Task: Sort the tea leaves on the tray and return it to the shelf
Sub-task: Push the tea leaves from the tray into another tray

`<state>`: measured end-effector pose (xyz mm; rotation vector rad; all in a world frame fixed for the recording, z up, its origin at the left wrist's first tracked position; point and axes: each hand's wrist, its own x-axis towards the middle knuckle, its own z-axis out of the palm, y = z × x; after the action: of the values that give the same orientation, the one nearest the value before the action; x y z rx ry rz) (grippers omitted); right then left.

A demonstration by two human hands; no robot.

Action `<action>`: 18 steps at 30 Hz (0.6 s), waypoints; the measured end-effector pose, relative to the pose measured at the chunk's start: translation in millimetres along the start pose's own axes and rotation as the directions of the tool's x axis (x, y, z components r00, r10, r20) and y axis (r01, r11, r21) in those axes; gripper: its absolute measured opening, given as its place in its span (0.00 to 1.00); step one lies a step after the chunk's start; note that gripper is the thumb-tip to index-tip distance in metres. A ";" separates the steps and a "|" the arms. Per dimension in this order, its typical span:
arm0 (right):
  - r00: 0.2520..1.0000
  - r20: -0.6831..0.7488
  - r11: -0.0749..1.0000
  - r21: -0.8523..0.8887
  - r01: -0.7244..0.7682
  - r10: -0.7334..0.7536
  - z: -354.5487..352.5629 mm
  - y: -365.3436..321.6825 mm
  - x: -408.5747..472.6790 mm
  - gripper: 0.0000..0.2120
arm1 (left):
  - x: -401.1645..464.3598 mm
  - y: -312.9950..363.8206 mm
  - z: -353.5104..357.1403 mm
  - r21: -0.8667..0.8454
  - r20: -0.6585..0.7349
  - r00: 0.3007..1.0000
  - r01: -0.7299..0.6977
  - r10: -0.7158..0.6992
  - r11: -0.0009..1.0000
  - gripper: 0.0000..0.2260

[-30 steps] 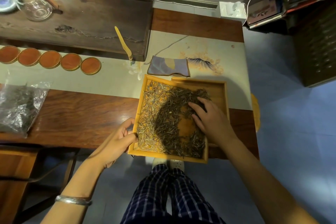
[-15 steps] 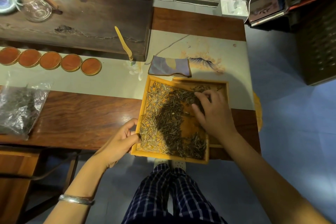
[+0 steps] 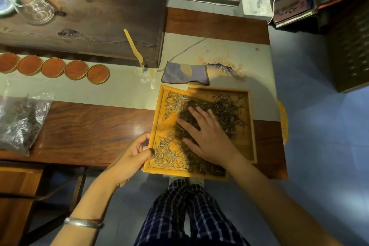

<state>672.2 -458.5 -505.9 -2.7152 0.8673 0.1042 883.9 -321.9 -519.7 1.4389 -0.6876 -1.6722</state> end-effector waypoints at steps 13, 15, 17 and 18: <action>0.988 -0.063 0.990 -0.025 -0.140 0.139 -6.5 38.6 -8.1 0.22 | -0.8 6.5 -0.8 -0.031 -0.002 1.000 0.004 -0.004 1.000 0.24; 0.984 -0.061 0.985 -0.014 -0.169 0.168 -8.3 44.0 -8.5 0.21 | -1.4 5.9 -2.6 -0.019 -0.017 1.000 0.013 -0.013 1.000 0.22; 0.982 -0.064 0.984 -0.021 -0.177 0.176 -9.3 50.0 -8.7 0.19 | -1.8 5.5 -3.4 -0.022 -0.008 1.000 0.010 -0.010 1.000 0.20; 0.982 -0.061 0.983 -0.025 -0.182 0.180 -9.9 53.1 -8.9 0.19 | -1.9 5.6 -3.2 -0.027 0.005 1.000 0.006 -0.006 1.000 0.20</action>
<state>634.1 -497.7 -508.3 -2.6737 1.1385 0.0771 888.3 -322.9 -514.8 1.4203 -0.6617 -1.6839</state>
